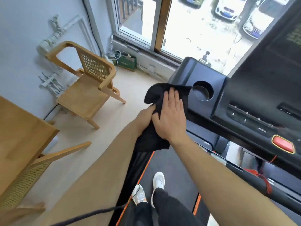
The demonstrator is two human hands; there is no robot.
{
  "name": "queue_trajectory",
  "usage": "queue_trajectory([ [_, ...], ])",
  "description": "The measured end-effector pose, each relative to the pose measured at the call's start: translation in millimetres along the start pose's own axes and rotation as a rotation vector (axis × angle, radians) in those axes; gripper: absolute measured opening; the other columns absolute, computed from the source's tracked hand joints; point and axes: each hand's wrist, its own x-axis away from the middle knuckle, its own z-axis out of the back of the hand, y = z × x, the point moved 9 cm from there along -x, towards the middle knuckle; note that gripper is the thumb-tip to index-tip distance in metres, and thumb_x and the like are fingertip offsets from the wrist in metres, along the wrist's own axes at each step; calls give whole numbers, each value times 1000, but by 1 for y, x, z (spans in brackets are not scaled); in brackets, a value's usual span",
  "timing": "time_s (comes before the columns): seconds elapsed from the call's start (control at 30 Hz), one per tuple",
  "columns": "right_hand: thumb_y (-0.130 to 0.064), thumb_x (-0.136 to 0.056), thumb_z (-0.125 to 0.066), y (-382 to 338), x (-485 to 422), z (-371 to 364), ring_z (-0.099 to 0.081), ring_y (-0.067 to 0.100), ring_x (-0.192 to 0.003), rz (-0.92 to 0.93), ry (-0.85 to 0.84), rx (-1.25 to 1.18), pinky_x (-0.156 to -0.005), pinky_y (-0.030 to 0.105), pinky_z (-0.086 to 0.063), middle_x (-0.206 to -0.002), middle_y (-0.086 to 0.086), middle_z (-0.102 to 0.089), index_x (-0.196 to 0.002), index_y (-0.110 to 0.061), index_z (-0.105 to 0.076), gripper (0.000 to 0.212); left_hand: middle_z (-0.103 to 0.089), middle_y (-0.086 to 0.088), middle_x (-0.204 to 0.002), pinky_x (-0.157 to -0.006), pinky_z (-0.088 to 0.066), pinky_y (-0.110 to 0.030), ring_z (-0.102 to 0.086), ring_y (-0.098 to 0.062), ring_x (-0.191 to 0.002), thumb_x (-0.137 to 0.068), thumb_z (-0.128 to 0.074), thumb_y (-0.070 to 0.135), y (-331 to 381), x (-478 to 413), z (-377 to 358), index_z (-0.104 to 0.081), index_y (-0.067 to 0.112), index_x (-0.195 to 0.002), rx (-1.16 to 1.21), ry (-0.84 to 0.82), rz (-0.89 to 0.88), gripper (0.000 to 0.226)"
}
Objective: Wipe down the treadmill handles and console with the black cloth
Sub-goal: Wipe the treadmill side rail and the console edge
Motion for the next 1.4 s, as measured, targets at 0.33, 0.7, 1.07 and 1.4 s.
queue_trajectory([
  [0.33,-38,-86,-32,10,-33,3,-11,32,-153,153,-29,84,-125,45,-4,-163,20,-20,-154,1,-28,78,-66,6,-100,-82,-45,-25,-59,-13,-97,-107,-32,27,29,-25,-12,-64,24,-97,-178,68,-113,33],
  [0.7,-41,-88,-34,108,-192,51,-45,35,-123,-112,51,57,-109,43,-32,-135,17,-51,-144,-5,-38,67,-71,-9,-102,-94,-48,-35,-61,-25,-104,-92,-57,43,150,-173,-71,-74,12,-101,57,-21,-111,37],
  [1.07,-48,-95,-26,139,-206,52,-56,35,-111,-124,21,72,-94,45,-42,-121,14,-64,-120,-11,-56,54,-61,-11,-122,-91,-38,-36,-54,-30,-113,-108,-28,28,186,-212,-84,-57,9,-116,-641,114,-368,35],
  [1.4,-35,-93,-35,180,-173,58,-59,41,-88,-332,83,180,-80,49,-42,-93,21,-67,-92,-5,-63,42,-71,-10,-106,-71,-42,-39,-63,-37,-99,-101,-35,31,233,-179,-157,-68,14,-92,-1544,213,-787,38],
])
